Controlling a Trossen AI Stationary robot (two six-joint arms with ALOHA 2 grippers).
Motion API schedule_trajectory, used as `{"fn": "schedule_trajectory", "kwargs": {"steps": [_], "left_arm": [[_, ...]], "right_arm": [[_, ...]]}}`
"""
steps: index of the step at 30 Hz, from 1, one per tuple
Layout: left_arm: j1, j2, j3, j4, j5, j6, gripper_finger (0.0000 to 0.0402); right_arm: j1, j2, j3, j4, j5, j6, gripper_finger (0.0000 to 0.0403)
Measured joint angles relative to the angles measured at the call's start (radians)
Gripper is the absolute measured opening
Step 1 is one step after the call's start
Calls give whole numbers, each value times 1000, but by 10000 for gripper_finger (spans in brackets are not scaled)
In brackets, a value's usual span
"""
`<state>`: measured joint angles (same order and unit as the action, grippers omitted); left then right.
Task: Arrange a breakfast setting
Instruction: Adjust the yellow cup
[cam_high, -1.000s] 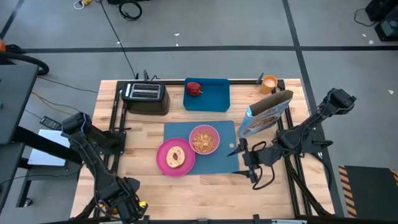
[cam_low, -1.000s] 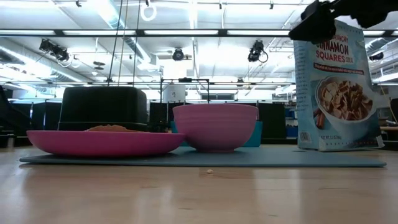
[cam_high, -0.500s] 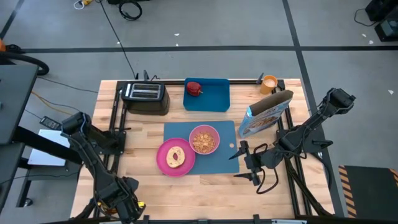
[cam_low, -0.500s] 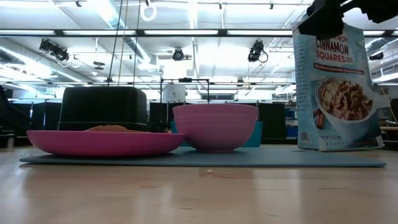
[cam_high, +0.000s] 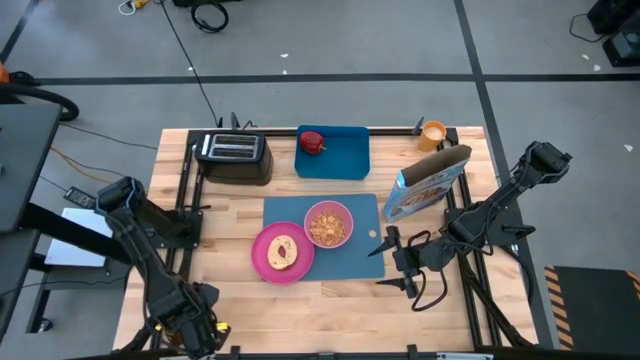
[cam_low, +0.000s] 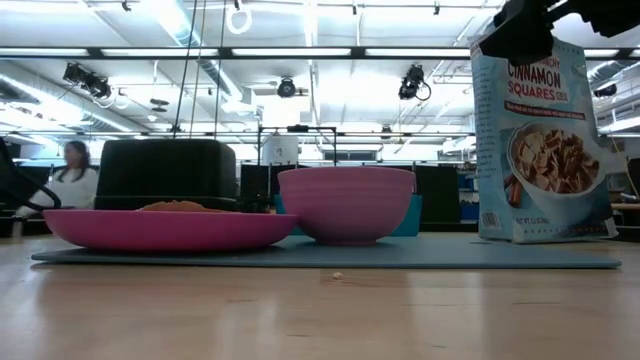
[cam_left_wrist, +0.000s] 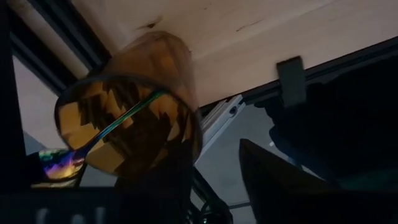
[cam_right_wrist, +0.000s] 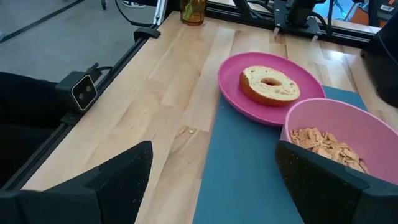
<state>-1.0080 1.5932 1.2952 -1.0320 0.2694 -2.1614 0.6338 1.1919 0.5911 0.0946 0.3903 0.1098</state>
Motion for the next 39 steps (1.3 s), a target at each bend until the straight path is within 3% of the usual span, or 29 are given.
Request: {"fn": "schedule_trajectory", "kwargs": {"steps": [6,11,17,27,39], "left_arm": [[-24,14,0,-5,-33,-34,206],[-15,49,-27,10,-38,-37,209],[30,64,-28,15,-48,-16,160],[116,61,-27,-35,-78,122,21],[129,62,-26,-46,-89,184,29]], "right_arm": [[1,0,0,-6,0,4,348],[1,0,0,-6,0,11,348],[1,0,0,-6,0,11,348],[1,0,0,-6,0,29,348],[1,0,0,-7,-26,30,348]]}}
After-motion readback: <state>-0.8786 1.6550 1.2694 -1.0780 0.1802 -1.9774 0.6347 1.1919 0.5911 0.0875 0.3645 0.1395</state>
